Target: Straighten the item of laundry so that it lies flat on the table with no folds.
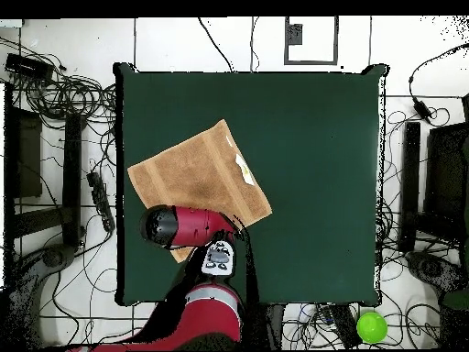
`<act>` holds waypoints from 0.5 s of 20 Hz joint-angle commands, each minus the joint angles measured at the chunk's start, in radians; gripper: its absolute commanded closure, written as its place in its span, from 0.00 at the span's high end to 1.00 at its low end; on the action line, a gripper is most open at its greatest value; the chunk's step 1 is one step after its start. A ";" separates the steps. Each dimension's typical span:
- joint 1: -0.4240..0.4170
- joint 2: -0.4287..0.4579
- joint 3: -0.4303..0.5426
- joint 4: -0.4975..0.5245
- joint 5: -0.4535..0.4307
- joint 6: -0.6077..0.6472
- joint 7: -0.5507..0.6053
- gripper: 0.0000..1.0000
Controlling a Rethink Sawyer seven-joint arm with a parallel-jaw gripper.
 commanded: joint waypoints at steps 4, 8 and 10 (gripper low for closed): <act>-0.012 -0.007 0.062 -0.044 0.008 0.128 0.140 1.00; -0.016 -0.122 0.010 -0.131 -0.039 0.413 0.096 1.00; -0.018 -0.152 0.000 -0.168 -0.062 0.502 0.083 1.00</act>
